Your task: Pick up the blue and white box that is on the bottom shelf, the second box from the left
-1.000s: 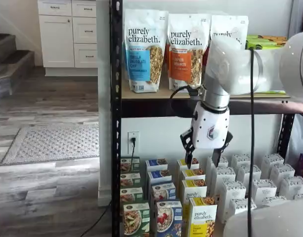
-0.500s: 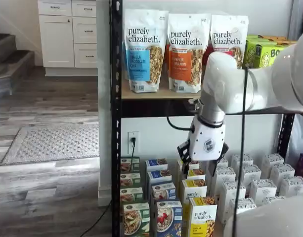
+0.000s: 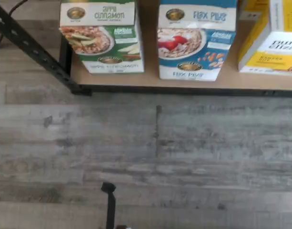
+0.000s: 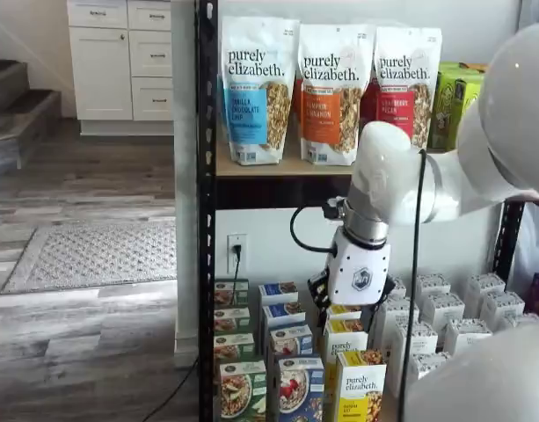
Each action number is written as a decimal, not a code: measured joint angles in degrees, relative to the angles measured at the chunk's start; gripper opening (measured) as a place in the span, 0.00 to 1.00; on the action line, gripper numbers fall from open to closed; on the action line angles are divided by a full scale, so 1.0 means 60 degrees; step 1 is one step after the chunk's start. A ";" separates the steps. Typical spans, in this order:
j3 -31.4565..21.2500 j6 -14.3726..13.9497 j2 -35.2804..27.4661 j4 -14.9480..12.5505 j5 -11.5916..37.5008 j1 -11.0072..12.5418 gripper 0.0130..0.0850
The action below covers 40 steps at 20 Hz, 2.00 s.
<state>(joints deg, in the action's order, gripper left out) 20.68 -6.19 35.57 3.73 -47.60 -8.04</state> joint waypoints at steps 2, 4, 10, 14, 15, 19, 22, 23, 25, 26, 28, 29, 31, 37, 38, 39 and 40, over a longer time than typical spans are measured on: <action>0.0023 0.0080 -0.0232 0.0126 0.0147 -0.0011 1.00; 0.0064 0.0115 -0.0565 0.0203 0.0380 -0.0047 1.00; 0.0316 0.0096 -0.1674 0.0268 0.1107 -0.0165 1.00; 0.0516 0.0051 -0.2357 0.0263 0.1627 -0.0242 1.00; 0.0568 0.0048 -0.2500 0.0269 0.1719 -0.0259 1.00; 0.0719 0.0114 -0.2886 0.0380 0.1932 -0.0296 1.00; 0.0869 0.0110 -0.3253 0.0416 0.2114 -0.0343 1.00; 0.0925 0.0097 -0.3399 0.0420 0.2181 -0.0364 1.00; 0.1048 -0.0002 -0.3677 0.0339 0.2273 -0.0402 1.00; 0.1096 -0.0052 -0.3795 0.0290 0.2322 -0.0414 1.00; 0.1128 -0.0032 -0.3995 0.0304 0.2582 -0.0424 1.00; 0.1157 -0.0053 -0.4082 0.0275 0.2653 -0.0424 1.00; 0.1194 -0.0009 -0.4226 0.0301 0.2817 -0.0417 1.00; 0.1319 -0.0030 -0.4594 0.0179 0.3040 -0.0342 1.00; 0.1344 -0.0057 -0.4674 0.0124 0.3078 -0.0323 1.00; 0.1365 -0.0073 -0.4739 0.0090 0.3097 -0.0308 1.00; 0.1395 -0.0108 -0.4818 0.0028 0.3112 -0.0291 1.00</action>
<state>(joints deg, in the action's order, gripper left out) 29.05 -6.84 6.67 3.90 -28.93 -9.78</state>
